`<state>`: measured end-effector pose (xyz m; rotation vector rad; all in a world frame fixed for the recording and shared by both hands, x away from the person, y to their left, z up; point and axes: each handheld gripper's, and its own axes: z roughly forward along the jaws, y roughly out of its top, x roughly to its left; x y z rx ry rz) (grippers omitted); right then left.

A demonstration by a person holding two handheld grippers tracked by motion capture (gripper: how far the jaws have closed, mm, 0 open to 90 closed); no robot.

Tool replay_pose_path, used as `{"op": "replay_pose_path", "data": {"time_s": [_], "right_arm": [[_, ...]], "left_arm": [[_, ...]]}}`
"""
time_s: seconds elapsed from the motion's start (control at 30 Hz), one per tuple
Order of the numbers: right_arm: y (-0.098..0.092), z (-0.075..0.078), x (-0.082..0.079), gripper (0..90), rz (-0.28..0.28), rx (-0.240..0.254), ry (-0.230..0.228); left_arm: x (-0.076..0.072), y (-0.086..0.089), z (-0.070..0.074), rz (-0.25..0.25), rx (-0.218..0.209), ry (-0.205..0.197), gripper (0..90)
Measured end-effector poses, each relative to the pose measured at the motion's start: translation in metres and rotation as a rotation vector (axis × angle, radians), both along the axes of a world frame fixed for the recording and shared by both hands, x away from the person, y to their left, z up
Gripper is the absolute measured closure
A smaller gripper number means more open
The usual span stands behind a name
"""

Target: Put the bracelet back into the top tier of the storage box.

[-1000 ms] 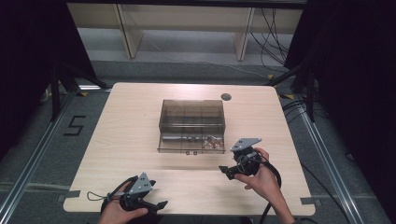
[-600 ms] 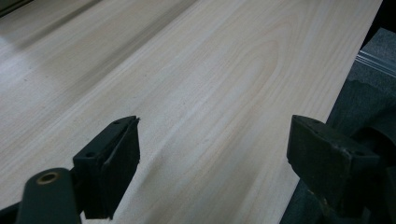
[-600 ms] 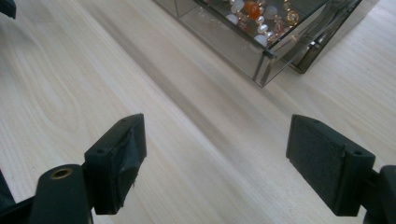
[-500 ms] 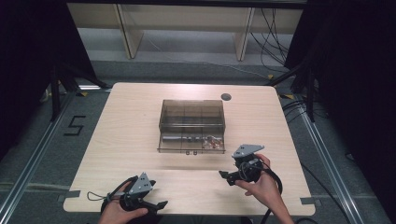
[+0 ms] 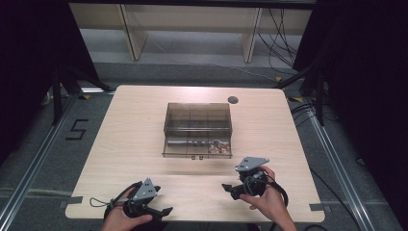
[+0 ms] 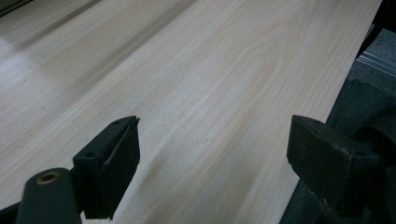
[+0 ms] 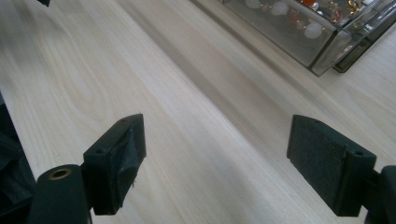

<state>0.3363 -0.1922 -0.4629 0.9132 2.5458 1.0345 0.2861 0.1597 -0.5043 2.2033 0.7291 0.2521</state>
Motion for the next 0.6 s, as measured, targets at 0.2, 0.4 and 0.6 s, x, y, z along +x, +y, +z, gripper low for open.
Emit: {"op": "replay_pose_path", "data": {"time_s": [0.2, 0.4, 0.6], "right_arm": [[-0.001, -0.003, -0.004, 21.0, 0.002, -0.004, 0.024], [-0.001, -0.008, -0.006, 20.9, 0.011, -0.002, 0.019], [-0.003, -0.01, -0.011, 20.9, 0.005, 0.012, 0.018]], "left_arm": [[0.0, 0.0, 0.0, 0.001, 0.0, -0.001, 17.2], [0.0, 0.0, 0.0, -0.014, 0.005, -0.008, 17.2], [0.0, 0.001, 0.001, -0.019, 0.011, -0.009, 17.2]]}}
